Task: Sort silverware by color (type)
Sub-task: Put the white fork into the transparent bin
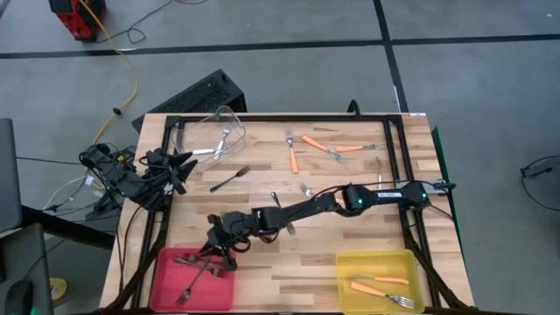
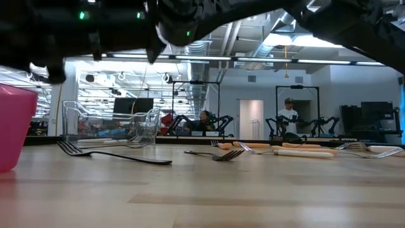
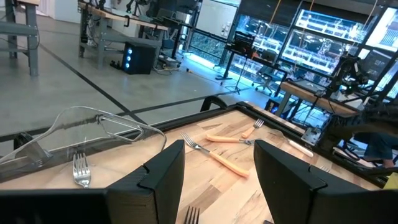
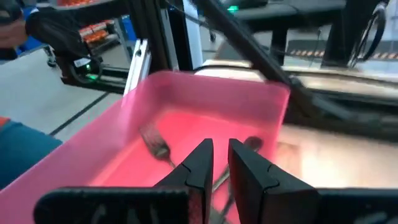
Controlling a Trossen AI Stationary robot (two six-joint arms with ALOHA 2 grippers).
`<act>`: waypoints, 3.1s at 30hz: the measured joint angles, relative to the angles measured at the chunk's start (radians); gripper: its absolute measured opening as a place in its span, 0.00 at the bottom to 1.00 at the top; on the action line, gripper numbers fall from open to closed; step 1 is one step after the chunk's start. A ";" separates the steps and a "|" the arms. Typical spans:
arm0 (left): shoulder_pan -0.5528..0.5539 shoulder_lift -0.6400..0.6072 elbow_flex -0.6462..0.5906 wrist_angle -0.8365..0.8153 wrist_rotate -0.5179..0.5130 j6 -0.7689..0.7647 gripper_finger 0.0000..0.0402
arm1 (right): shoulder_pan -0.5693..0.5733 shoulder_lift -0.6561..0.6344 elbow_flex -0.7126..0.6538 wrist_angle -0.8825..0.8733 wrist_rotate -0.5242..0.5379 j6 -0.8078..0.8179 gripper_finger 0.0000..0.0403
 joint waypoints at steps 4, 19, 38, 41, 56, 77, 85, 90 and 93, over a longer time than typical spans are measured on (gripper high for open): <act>0.000 0.000 0.000 0.000 0.000 0.000 0.44 | -0.012 -0.052 0.002 -0.049 0.001 -0.070 0.19; 0.000 0.000 0.000 0.000 -0.001 0.000 0.44 | -0.093 -0.327 -0.002 -0.520 0.090 -0.279 0.19; 0.000 0.000 0.000 0.000 -0.005 0.002 0.44 | -0.418 -0.743 -0.004 -1.137 0.218 -0.302 0.19; 0.000 0.000 0.000 0.000 -0.009 0.002 0.44 | -0.418 -0.749 -0.003 -1.236 0.216 -0.281 0.19; 0.000 0.000 0.000 0.002 0.006 0.003 0.44 | -0.371 -0.797 -0.004 -1.691 0.223 -0.166 0.19; 0.000 -0.001 0.001 0.062 -0.101 -0.119 0.44 | -0.703 -0.858 -0.004 -1.546 -0.241 -0.345 0.19; 0.000 0.000 0.001 0.030 -0.110 0.046 0.44 | -0.727 -0.875 -0.005 -1.675 -0.243 -0.395 0.19; 0.000 0.000 -0.020 0.029 -0.005 0.066 0.44 | -0.705 -1.060 -0.252 -1.677 -0.226 -0.468 0.19; 0.000 -0.001 -0.020 0.088 -0.073 0.054 0.44 | -0.740 -1.249 -0.497 -1.561 -0.070 -0.435 0.17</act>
